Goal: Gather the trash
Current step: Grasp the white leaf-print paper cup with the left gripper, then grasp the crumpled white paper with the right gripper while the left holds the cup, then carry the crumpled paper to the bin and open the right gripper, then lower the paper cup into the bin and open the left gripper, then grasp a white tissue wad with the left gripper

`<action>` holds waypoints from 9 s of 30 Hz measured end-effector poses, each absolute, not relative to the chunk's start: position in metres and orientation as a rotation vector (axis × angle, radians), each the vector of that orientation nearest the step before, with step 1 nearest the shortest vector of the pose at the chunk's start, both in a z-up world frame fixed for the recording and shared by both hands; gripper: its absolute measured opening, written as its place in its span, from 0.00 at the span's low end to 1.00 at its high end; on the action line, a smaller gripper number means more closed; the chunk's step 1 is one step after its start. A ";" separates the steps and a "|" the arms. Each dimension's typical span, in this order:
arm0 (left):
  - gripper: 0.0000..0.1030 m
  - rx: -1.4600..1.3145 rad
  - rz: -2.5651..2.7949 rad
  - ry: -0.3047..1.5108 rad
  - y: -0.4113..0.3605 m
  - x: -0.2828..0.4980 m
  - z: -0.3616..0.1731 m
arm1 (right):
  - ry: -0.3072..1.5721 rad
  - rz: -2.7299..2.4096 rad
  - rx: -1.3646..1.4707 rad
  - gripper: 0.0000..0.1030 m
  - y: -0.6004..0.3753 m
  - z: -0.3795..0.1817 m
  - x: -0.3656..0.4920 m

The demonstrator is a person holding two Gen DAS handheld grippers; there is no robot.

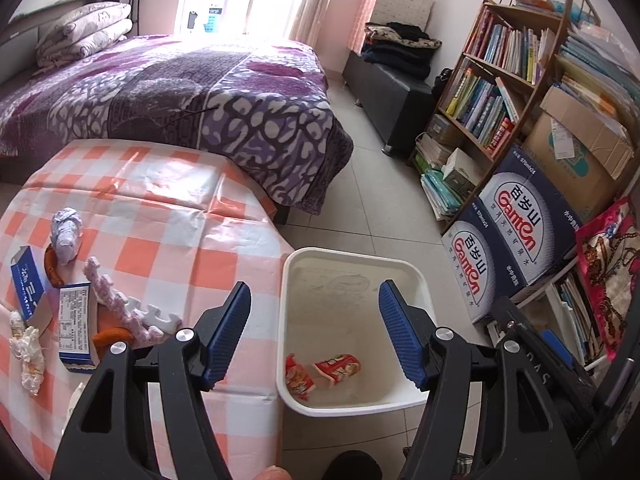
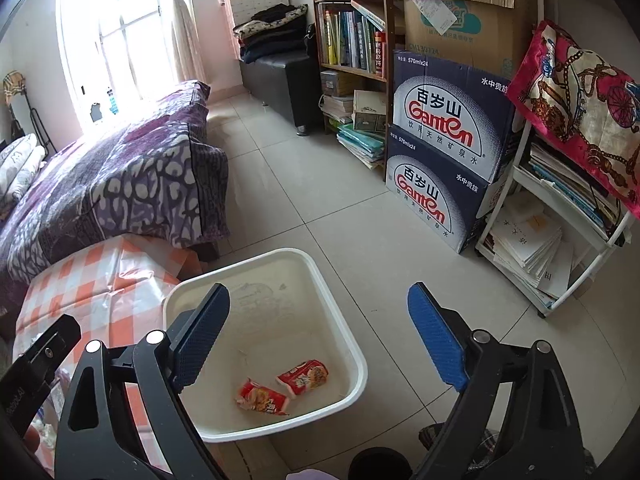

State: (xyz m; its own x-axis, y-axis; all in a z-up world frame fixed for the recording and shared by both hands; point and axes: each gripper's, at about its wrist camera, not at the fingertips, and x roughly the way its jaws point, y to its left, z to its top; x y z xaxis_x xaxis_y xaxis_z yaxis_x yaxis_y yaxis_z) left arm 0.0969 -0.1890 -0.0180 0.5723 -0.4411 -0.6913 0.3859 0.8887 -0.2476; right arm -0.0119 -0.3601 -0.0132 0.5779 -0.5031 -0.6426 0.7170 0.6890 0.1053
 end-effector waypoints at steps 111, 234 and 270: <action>0.65 -0.412 0.106 0.786 0.218 0.194 -0.005 | 0.876 -0.168 0.090 0.37 -0.035 -0.045 0.250; 0.83 0.134 -0.261 0.963 -0.090 0.170 -0.054 | 0.858 -0.612 0.248 0.87 -0.290 -0.050 0.091; 0.35 -0.155 -0.168 1.470 0.098 0.163 -0.142 | 1.013 -0.194 0.119 0.87 -0.127 -0.095 0.154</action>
State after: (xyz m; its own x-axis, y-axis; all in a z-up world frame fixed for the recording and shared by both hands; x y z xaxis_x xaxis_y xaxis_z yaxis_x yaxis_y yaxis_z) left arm 0.1626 0.0980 -0.1416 0.0926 -0.2069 -0.9740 0.0180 0.9784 -0.2061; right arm 0.1545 -0.1272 -0.0952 0.5142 -0.1059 -0.8511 0.2161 0.9763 0.0091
